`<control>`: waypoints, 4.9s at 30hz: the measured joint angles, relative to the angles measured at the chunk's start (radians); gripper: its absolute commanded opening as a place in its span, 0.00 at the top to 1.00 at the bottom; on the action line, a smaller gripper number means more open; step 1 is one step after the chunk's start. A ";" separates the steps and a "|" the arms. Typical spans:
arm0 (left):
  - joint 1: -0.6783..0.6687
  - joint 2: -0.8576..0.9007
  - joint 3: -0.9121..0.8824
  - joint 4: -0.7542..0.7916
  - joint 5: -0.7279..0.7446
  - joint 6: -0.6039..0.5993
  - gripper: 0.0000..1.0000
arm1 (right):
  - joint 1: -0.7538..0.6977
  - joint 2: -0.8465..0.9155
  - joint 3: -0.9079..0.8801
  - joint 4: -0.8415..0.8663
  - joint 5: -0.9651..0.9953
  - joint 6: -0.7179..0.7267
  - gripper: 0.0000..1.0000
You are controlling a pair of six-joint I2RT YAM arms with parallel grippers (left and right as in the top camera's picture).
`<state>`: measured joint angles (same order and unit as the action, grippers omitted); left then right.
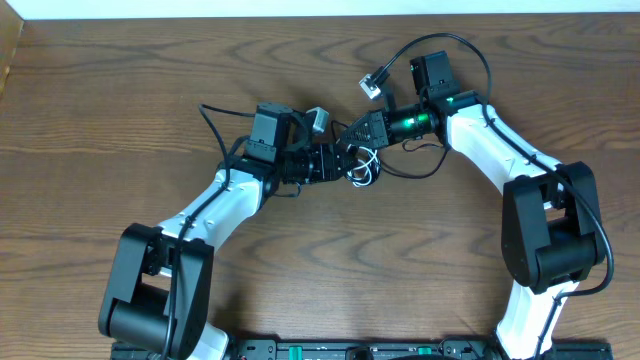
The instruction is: Untangle cables
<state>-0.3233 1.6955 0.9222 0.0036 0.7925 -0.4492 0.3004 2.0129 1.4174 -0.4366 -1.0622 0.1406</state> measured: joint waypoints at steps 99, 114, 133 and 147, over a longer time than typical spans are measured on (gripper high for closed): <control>-0.045 -0.182 -0.007 -0.206 -0.131 1.056 0.93 | -0.019 -0.146 0.054 -0.547 0.540 0.183 0.79; -0.045 -0.182 -0.007 -0.206 -0.149 1.056 0.93 | -0.014 -0.146 0.054 -0.481 0.705 0.217 0.77; -0.045 -0.182 -0.007 -0.179 -0.148 1.035 0.93 | -0.014 -0.146 0.053 -0.403 0.747 0.281 0.71; -0.045 -0.182 -0.007 -0.156 -0.148 0.998 0.93 | -0.003 -0.146 0.046 -0.381 0.749 0.289 0.70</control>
<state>-0.3683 1.5135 0.9150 -0.1528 0.6441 0.5491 0.2977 1.8668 1.4635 -0.8181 -0.3134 0.4297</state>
